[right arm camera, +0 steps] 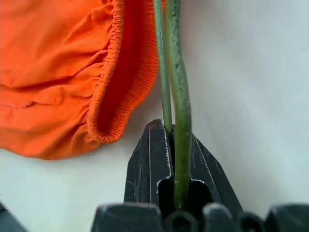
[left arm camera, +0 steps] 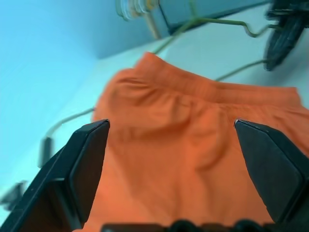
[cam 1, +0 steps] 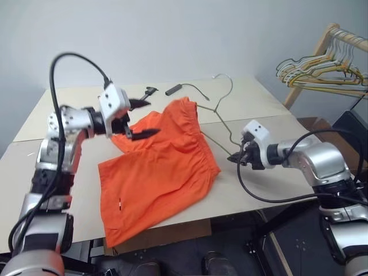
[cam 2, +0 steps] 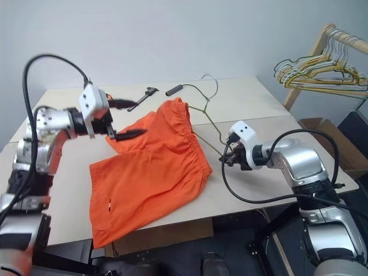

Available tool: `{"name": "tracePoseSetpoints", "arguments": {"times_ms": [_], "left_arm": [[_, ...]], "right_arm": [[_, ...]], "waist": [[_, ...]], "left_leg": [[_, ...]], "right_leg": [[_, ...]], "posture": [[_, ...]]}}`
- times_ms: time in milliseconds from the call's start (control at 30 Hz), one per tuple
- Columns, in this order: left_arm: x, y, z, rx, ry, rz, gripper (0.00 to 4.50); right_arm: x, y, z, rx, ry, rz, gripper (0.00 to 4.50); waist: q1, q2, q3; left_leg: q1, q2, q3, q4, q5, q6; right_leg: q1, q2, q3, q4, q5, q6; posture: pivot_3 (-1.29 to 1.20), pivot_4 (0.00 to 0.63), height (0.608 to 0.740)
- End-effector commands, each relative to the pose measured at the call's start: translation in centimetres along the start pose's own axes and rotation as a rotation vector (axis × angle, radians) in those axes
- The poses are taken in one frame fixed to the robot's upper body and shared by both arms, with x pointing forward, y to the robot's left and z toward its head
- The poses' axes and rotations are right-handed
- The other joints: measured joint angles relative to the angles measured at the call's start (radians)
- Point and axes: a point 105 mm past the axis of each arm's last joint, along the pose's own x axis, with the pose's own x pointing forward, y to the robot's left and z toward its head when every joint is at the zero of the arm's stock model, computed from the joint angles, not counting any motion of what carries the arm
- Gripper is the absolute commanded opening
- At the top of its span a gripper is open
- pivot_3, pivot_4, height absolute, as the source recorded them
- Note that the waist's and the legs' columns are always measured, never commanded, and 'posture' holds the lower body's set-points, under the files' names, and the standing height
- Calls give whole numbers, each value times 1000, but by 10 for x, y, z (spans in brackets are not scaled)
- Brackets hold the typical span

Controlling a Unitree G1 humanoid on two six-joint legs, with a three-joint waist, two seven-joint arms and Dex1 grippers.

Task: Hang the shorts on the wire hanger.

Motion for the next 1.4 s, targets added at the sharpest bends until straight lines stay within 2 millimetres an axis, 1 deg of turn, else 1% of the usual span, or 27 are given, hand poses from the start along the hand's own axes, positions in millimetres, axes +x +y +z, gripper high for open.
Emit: {"name": "tracePoseSetpoints", "arguments": {"times_ms": [33,100,200,333,433,533,700,800,900,967,1100,1167,1267,1300,1400], "left_arm": [[3,24,28,97,-34,-27,4491],[7,29,34,112,-32,-81,4491],[9,28,32,173,23,-189,4491],[11,27,29,210,76,-272,4491],[10,24,24,245,129,-340,4491],[11,22,22,232,153,-384,4491],[13,18,17,216,193,-431,4491],[14,17,13,183,220,-443,4491],[13,15,8,176,251,-462,3920],[12,13,4,165,271,-474,3313],[12,9,-4,159,314,-502,1848],[13,7,-5,150,310,-507,1211],[14,5,-5,139,294,-511,138],[13,5,-5,139,294,-513,61],[12,5,-6,140,294,-515,61]], "right_arm": [[-11,0,32,-152,-67,-7,0],[-10,0,35,-222,-56,-1,0],[-6,7,39,-328,-42,14,0],[1,20,48,-378,-51,54,0],[2,30,55,-395,-67,90,0],[4,33,58,-438,-64,95,0],[7,40,60,-502,-59,115,0],[9,43,61,-510,-60,127,0],[10,42,61,-518,-53,122,0],[11,41,61,-521,-50,117,0],[12,40,60,-534,-45,110,0],[12,40,60,-538,-43,108,0],[12,39,59,-546,-36,99,0],[12,39,59,-546,-36,97,0],[13,35,59,-568,-43,69,0]], "waist": [[0,0,0],[0,0,0],[-3,0,0],[-15,0,0],[-22,0,0],[-25,0,0],[-24,0,0],[-24,0,0],[-24,0,0],[-24,0,0],[-24,0,0],[-24,0,0],[-24,0,0],[-24,0,0],[-24,0,0]], "left_leg": [[-1,0,0,0,0,0],[-1,-1,0,0,0,0],[-1,-1,0,0,0,0],[-3,-1,1,1,0,0],[-8,-1,0,3,0,0],[-13,-1,0,3,0,0],[-14,-1,0,4,0,0],[-14,-1,0,4,0,0],[-15,-1,-1,5,0,0],[-15,-1,-1,5,0,0],[-15,-1,-1,5,0,0],[-15,-1,-1,5,0,0],[-15,0,-1,5,0,0],[-15,-1,-1,5,0,0],[-16,0,-1,6,0,0]], "right_leg": [[0,0,-1,0,0,0],[0,0,-1,-1,0,0],[0,-1,-1,-2,0,1],[-1,-1,-1,-1,-1,1],[-7,-1,0,1,-1,1],[-12,-1,0,2,0,1],[-13,-1,0,3,0,1],[-13,-1,0,3,0,1],[-13,-1,0,3,0,1],[-14,-1,0,4,0,1],[-14,-1,0,7,0,1],[-14,-1,0,7,0,1],[-14,-1,0,7,0,1],[-14,-1,0,7,0,1],[-15,-1,0,7,0,1]], "posture": [[-35,0,740],[-39,0,740],[-44,0,740],[-59,0,740],[-60,0,740],[-58,0,740],[-56,0,740],[-58,0,740],[-61,0,740],[-63,0,740],[-66,0,740],[-68,0,740],[-70,0,740],[-70,0,740],[-73,0,740]]}}
